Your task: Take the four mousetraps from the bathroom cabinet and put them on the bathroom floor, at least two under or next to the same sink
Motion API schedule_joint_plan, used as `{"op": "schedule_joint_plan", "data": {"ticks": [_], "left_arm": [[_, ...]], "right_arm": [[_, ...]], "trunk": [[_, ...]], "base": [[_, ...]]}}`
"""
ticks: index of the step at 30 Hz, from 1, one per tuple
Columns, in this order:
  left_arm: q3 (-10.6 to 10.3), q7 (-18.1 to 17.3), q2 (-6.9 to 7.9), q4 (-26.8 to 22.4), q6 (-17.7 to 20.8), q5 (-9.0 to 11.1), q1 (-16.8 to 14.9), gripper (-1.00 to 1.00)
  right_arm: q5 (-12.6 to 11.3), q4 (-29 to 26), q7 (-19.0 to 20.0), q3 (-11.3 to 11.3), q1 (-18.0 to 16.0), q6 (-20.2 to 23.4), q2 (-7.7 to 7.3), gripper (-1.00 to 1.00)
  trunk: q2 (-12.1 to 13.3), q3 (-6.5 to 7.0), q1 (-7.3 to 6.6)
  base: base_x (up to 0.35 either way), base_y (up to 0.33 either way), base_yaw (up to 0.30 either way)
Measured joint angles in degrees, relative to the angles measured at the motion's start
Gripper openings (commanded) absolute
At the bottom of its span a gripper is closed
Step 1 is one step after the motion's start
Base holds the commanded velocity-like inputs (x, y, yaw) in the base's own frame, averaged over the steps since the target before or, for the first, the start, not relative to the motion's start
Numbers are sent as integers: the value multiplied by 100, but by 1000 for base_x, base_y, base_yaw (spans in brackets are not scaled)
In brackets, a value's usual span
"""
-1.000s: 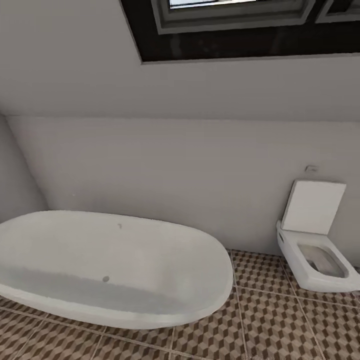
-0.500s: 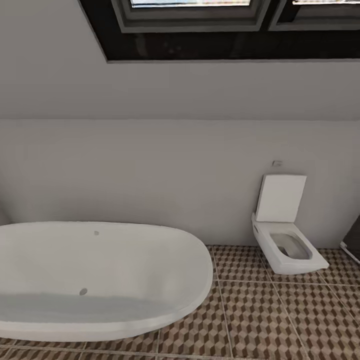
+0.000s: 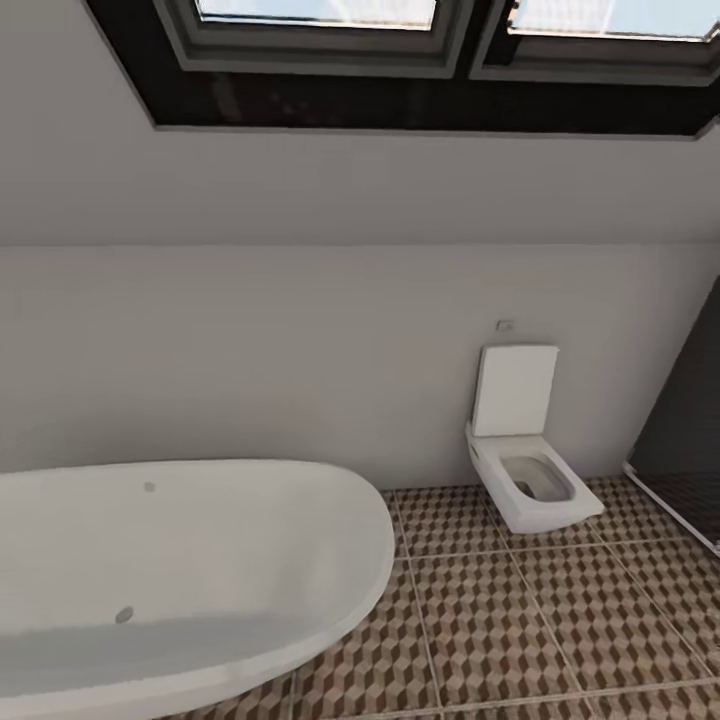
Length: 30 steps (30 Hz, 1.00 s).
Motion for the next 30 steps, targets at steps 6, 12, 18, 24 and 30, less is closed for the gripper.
{"op": "schedule_joint_plan", "data": {"ticks": [6,12,18,24,30], "left_arm": [[0,0,-1,0,0,0,0,100],[0,0,0,0,0,0,0,100],[0,0,0,0,0,0,0,100],[0,0,0,0,0,0,0,100],[0,0,0,0,-1,0,1,100]], "right_arm": [[0,0,0,0,0,2,5,100],[0,0,0,-1,0,2,8,100],[0,0,0,-1,0,0,12,100],[0,0,0,-1,0,0,13,100],[3,0,0,2,0,5,13,100]], "trunk": [[0,41,0],[0,83,0],[0,125,0],[0,168,0],[0,195,0]], "base": [[0,0,-219],[0,0,-211],[0,0,-206],[0,0,-200],[0,0,-108]]}}
